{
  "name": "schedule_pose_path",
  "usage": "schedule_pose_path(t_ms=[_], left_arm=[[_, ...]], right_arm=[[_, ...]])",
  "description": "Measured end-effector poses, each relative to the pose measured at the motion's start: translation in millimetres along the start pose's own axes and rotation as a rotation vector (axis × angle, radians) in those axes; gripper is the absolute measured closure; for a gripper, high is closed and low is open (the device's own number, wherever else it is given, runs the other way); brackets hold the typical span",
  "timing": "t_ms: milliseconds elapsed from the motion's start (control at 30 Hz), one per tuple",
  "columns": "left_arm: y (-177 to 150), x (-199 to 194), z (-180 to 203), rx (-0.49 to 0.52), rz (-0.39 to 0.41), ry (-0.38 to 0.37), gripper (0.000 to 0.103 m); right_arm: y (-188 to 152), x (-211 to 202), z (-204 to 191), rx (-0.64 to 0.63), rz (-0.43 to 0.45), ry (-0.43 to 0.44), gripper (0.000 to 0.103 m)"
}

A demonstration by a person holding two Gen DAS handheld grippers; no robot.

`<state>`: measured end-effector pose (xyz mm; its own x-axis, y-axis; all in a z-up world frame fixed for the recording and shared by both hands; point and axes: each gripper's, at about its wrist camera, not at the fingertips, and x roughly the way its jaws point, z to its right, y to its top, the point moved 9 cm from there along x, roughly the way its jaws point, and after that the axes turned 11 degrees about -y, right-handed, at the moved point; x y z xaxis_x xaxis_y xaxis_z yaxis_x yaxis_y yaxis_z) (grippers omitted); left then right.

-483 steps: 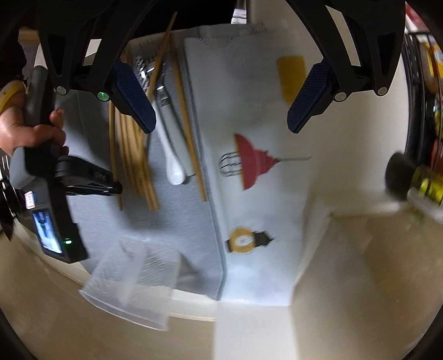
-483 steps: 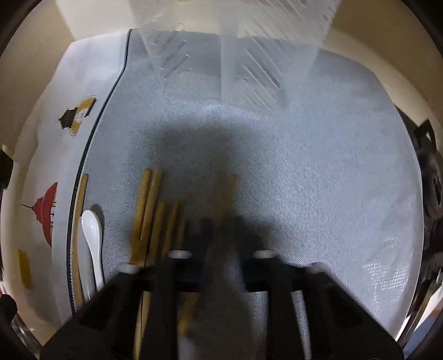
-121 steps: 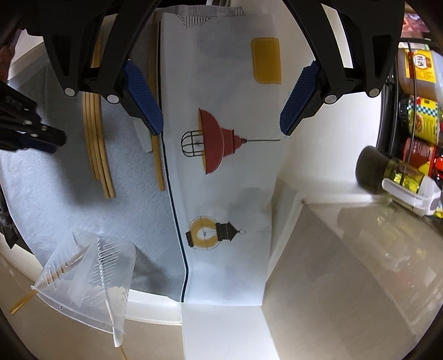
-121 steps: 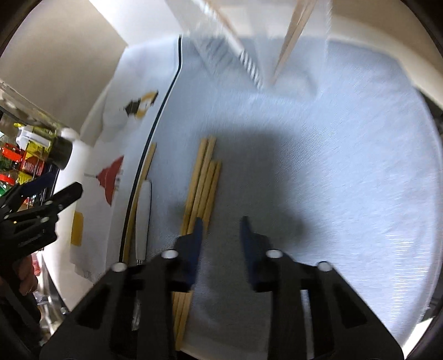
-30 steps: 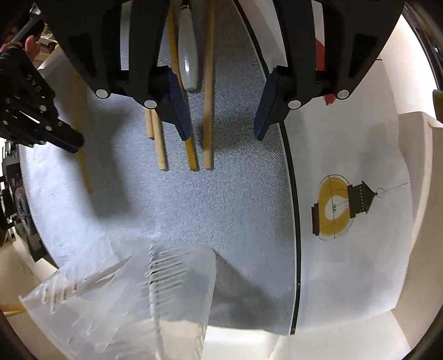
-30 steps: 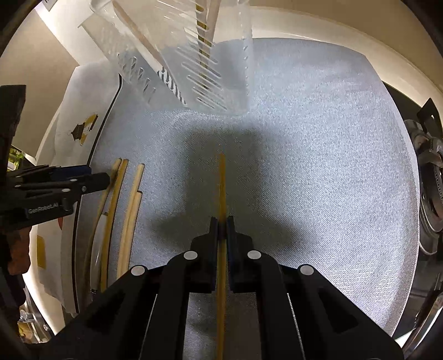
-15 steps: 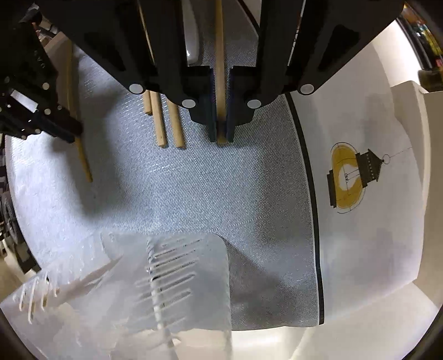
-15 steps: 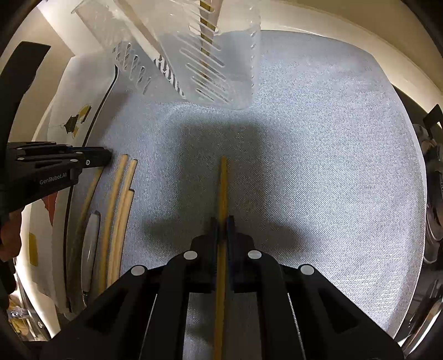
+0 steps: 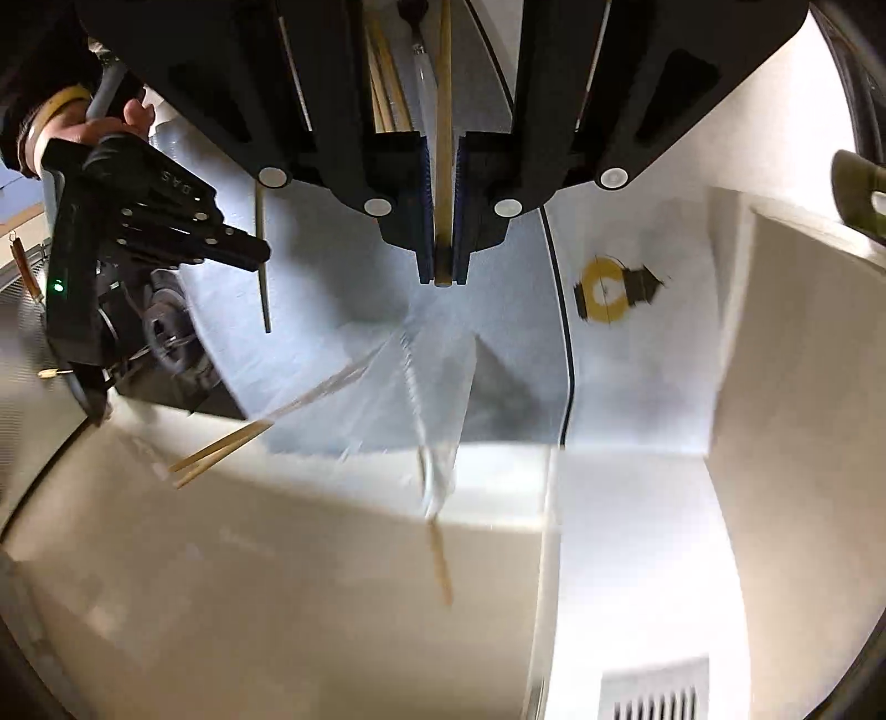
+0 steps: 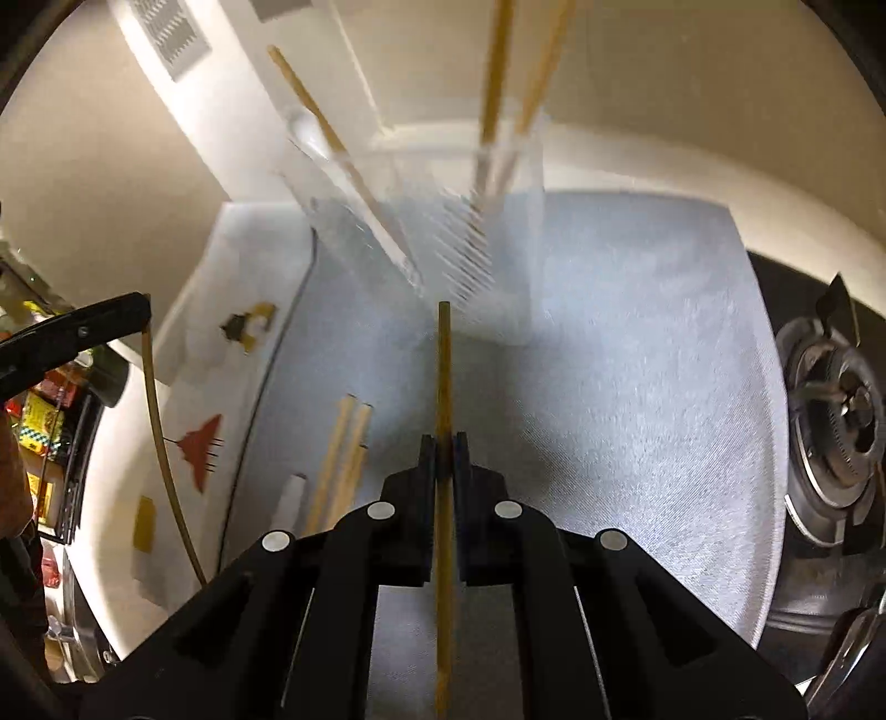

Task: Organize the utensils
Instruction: 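Carry both chopsticks over the clear holder and open both tools to drop them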

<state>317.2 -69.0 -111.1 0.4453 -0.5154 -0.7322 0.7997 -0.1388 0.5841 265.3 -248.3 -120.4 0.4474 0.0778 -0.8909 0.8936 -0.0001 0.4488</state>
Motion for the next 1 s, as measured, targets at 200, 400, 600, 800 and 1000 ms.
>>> schedule_pose_path(t_ms=[200, 400, 600, 800, 1000], left_arm=[[14.3, -33.2, 14.8, 0.040, 0.084, 0.004, 0.097], [22.3, -62.9, 29.3, 0.082, 0.181, 0.011, 0.097], [44.0, -86.4, 37.6, 0.120, 0.297, 0.040, 0.097], [77.6, -97.2, 43.1, 0.136, 0.393, 0.058, 0.097], [115.7, -106.8, 55.3, 0.165, 0.477, 0.061, 0.097]], right_arm=[[8.4, -36.5, -5.5, -0.018, 0.075, 0.019, 0.097], [16.5, -71.8, -8.7, -0.028, 0.149, 0.022, 0.097], [29.7, -97.5, -10.3, -0.037, 0.214, 0.016, 0.097], [54.9, -127.5, -15.3, -0.050, 0.288, 0.014, 0.097], [87.6, -156.2, -17.5, -0.056, 0.364, 0.018, 0.097]])
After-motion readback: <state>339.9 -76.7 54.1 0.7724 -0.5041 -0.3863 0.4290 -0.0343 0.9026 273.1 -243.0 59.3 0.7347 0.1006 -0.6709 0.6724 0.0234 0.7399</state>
